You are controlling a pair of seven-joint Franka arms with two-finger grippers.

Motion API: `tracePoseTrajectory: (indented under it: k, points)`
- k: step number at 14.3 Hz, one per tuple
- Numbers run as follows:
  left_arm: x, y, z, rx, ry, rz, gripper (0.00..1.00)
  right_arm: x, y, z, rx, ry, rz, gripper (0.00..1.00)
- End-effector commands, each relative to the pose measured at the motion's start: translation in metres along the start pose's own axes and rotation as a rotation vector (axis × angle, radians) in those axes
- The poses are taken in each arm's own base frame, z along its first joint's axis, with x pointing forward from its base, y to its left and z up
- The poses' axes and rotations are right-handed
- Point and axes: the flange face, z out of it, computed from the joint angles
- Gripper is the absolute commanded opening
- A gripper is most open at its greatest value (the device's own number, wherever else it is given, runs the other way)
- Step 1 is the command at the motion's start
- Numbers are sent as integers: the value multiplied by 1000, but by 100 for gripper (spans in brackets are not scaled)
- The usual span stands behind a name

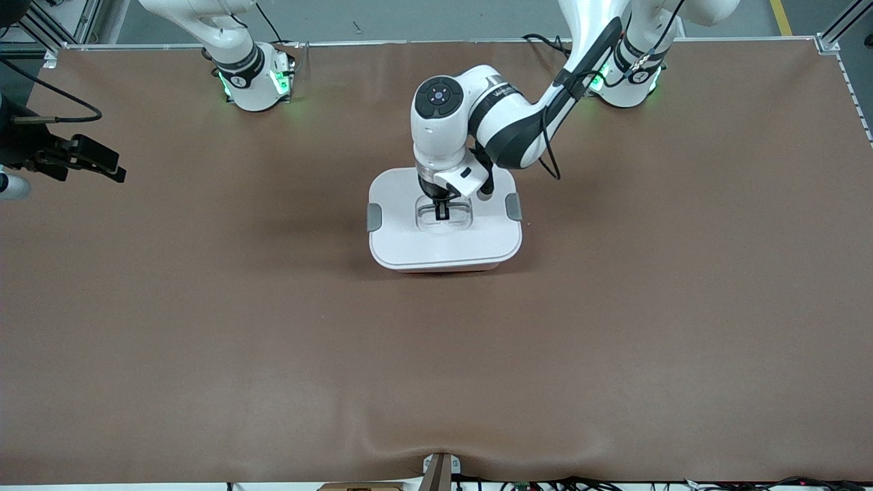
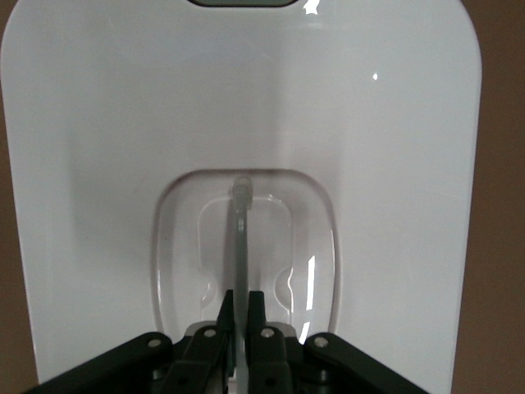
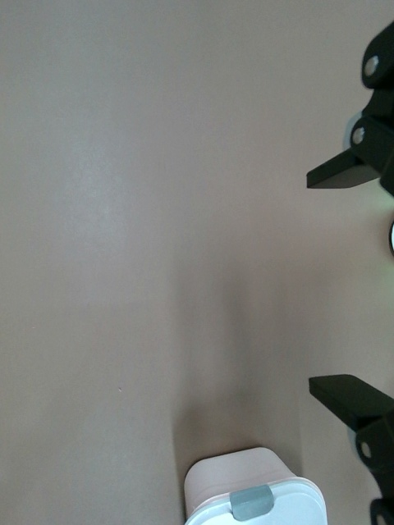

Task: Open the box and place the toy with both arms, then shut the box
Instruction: 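Press the lid down onto the box with the left gripper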

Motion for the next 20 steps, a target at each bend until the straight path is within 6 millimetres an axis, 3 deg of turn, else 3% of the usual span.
tracePoseTrajectory:
  k: [1,12,15,16,17,20]
  points:
    - [1,-5,-5,-30,2,-4,0,-3,2,-6,-12,2,-2,100]
    - [-1,-6,10,-22,8,-13,0,-2,2,-6,-10,1,-2,100]
    - [0,-3,2,-26,4,-15,0,-3,1,-5,-11,-1,-4,100]
    - [1,-1,-4,-31,-2,-10,5,-3,0,-5,-11,1,-5,100]
    - [2,2,-12,-37,-13,-17,25,-2,1,-5,-10,1,-4,100]
    - [4,8,-45,-62,-46,-38,70,-2,0,-5,-11,1,-5,100]
